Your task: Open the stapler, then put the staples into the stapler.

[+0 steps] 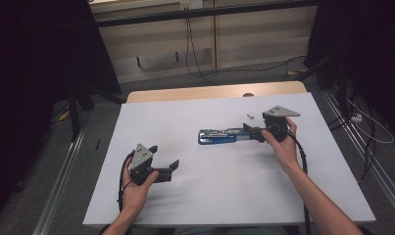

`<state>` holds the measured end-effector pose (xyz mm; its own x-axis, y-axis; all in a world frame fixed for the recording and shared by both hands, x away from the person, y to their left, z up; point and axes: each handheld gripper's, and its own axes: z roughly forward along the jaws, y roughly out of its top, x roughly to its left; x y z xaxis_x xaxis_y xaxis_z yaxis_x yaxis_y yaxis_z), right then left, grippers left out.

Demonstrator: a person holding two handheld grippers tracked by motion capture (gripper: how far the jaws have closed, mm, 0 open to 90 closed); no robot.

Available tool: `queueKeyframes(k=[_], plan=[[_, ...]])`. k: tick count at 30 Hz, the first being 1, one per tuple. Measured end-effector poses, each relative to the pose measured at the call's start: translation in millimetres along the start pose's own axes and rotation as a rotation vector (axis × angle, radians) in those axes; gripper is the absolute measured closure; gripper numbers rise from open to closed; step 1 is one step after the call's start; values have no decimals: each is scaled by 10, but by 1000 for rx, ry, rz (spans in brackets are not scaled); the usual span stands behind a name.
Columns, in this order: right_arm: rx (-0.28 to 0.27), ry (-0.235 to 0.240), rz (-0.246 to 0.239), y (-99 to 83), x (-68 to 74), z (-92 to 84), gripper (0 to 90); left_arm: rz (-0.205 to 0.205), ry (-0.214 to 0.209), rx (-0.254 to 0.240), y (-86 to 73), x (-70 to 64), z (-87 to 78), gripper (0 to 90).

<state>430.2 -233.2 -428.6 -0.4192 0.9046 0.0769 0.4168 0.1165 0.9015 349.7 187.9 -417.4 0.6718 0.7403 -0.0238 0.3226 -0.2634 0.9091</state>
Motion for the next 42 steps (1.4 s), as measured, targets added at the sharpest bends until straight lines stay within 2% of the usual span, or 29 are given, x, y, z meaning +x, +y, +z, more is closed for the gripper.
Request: queueKeyframes(k=[3,4,7,12,14,18,21,24,25,26,27,28,30,33,36,39,42], plan=[[34,-43,-8,12,-25,31,92,14,-3,-3,-16,-14,-45,51],[46,-12,13,27,-49,55,95,13,0,-3,-33,-10,-77,51],[50,-11,3,53,-62,78,97,10,1,-4,-54,-4,-112,52],[52,-5,19,135,-106,136,59,13,4,-2,-97,-7,-199,52],[65,-2,20,169,-127,177,51,28,6,7,-112,-9,-224,52],[74,-10,22,219,-177,231,53,24,-5,8,-129,-18,-223,54],[81,-19,10,259,-201,249,61,27,-8,14,-129,-27,-224,54],[77,-18,-16,299,-199,290,84,28,-38,1,-117,-49,-238,56],[85,-10,-16,305,-195,307,79,23,-38,-5,-112,-62,-239,56],[117,2,-36,325,-186,352,74,28,-37,-2,-107,-68,-240,55],[117,2,-36,325,-186,352,74,28,-39,-3,-109,-70,-236,55],[132,-2,-41,351,-202,397,79,27,-37,-3,-112,-70,-231,55],[126,-11,-37,358,-212,415,101,23,-36,5,-117,-57,-224,55],[183,-4,-33,374,-249,467,98,23,-36,4,-118,-41,-224,56],[199,-10,-25,389,-287,514,119,25,-31,9,-126,-23,-221,56],[246,-25,-52,414,-349,585,121,15,-31,6,-119,-22,-201,56],[272,-19,-49,409,-414,644,126,20,-33,11,-123,-24,-195,56]])
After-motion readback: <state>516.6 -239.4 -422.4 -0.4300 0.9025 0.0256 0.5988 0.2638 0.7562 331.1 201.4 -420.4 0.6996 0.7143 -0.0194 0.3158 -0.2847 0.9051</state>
